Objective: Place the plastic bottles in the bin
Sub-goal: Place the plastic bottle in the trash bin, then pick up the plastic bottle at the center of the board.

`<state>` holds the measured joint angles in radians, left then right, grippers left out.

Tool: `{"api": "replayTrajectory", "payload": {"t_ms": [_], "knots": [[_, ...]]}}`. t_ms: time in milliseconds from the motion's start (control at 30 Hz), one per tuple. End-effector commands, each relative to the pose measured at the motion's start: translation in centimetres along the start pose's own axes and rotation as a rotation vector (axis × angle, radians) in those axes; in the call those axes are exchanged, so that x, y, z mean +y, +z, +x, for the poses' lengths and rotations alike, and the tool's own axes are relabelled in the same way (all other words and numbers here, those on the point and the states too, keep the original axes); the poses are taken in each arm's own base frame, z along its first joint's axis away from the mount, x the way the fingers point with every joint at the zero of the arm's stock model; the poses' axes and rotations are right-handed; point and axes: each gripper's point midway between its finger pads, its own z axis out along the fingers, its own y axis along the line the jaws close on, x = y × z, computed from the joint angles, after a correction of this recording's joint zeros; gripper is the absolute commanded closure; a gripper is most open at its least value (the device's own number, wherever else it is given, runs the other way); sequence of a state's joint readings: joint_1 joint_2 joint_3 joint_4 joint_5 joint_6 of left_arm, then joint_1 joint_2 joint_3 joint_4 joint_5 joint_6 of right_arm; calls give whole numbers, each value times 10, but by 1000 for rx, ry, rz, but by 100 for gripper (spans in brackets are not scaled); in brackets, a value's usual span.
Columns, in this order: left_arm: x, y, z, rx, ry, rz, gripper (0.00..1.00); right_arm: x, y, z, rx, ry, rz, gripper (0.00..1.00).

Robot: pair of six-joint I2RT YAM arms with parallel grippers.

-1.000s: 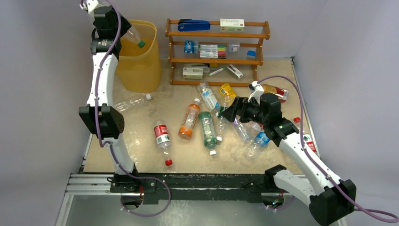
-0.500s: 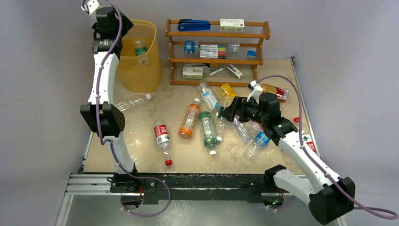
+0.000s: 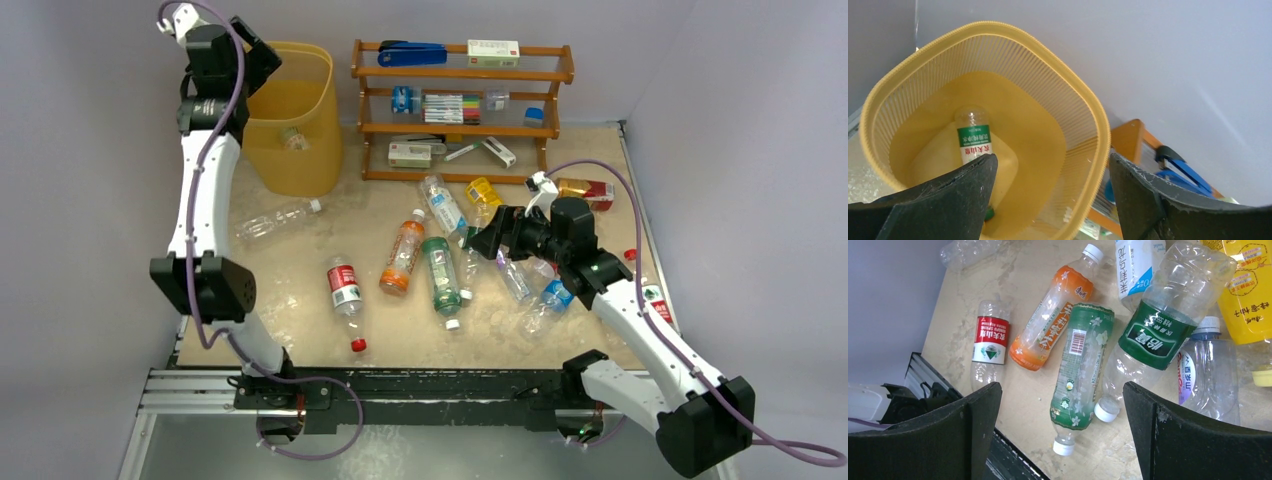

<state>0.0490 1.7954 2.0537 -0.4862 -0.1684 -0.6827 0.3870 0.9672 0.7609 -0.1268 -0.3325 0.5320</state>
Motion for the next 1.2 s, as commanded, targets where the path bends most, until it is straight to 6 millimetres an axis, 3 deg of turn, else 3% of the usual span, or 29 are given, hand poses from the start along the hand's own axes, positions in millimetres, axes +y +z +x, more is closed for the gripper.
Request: {"api": "replayTrajectory", "payload": {"t_ms": [0, 200, 300, 467, 567, 700, 1167], "knots": [[-45, -67, -49, -111, -42, 170, 18, 13, -8, -12, -39, -17, -36, 5], [-65, -108, -45, -70, -11, 254, 17, 13, -12, -13, -46, -15, -27, 0], [-74, -127, -26, -17, 28, 289, 17, 13, -14, -16, -52, -20, -17, 0], [-87, -152, 25, 92, 104, 330, 17, 17, -19, -23, -61, -25, -11, 0], [-81, -159, 59, 174, 131, 338, 17, 20, -23, -29, -69, -27, -8, 0], [-77, -173, 91, 241, 166, 351, 17, 21, -27, -34, -85, -31, 6, 0], [-35, -174, 229, 546, 386, 323, 13, 16, -24, -24, -73, -7, 4, 0]]}}
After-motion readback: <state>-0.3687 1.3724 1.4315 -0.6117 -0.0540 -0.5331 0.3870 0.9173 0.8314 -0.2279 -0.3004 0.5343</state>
